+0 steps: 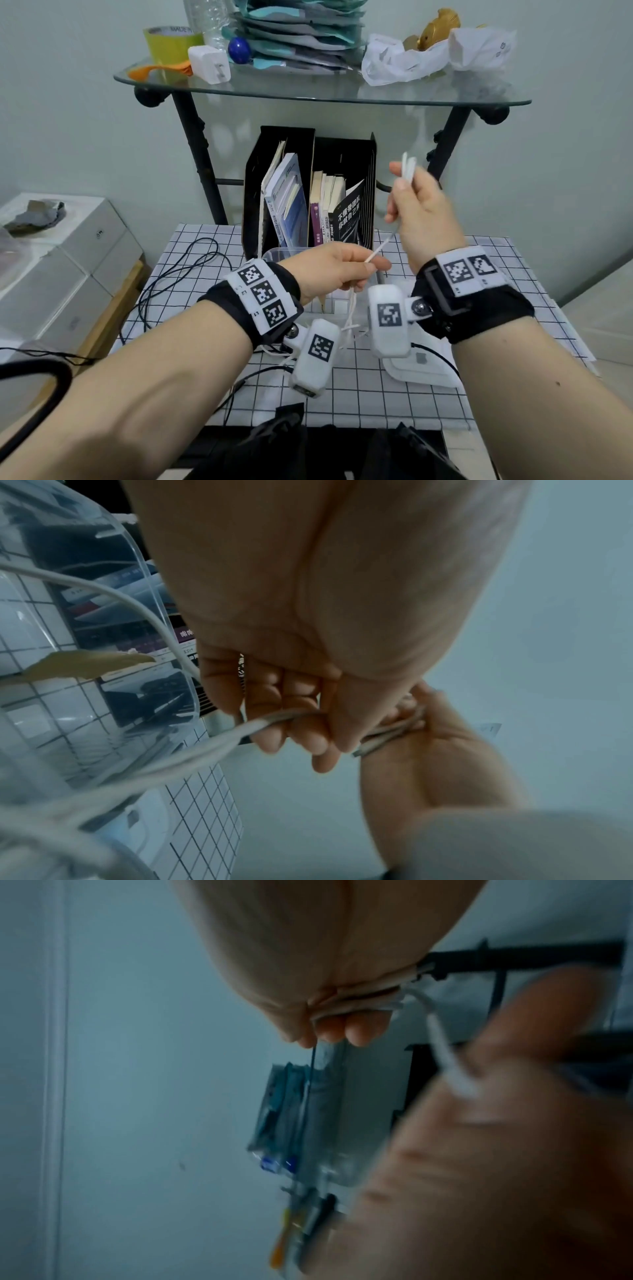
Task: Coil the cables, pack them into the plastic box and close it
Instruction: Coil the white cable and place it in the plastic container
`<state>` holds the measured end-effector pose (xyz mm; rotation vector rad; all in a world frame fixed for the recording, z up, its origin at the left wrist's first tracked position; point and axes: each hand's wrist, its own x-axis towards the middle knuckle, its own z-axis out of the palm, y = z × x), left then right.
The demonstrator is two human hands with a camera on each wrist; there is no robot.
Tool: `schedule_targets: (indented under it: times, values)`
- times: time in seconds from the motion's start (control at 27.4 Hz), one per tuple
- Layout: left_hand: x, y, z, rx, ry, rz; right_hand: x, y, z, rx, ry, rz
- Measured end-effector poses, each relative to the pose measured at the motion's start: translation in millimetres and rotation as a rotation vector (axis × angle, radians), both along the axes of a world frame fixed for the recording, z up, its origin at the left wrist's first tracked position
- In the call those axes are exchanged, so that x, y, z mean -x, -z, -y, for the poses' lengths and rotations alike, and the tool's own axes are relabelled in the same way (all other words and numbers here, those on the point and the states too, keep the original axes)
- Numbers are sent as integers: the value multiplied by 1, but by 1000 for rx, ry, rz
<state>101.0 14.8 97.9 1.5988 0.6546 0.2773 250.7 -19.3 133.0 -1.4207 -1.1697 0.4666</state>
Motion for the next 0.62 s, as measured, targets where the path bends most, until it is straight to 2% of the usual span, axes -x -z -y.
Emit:
schedule_targets:
  times: [0.15,0.22,0.33,0.51,0.62]
  values:
    - [0,-11,2,-48,6,50,6,5,5,189,-140,386]
    - [1,-15,0,-62,-7,56,8,6,5,340,-201,487]
    - [4,-17,-1,-64,-12,58,10,2,5,500,-237,508]
    - [5,-19,1,-54,-90,67,14,-10,10,611,-305,544]
    - [8,-20,0,-104,-82,21,14,-10,13,663,-350,576]
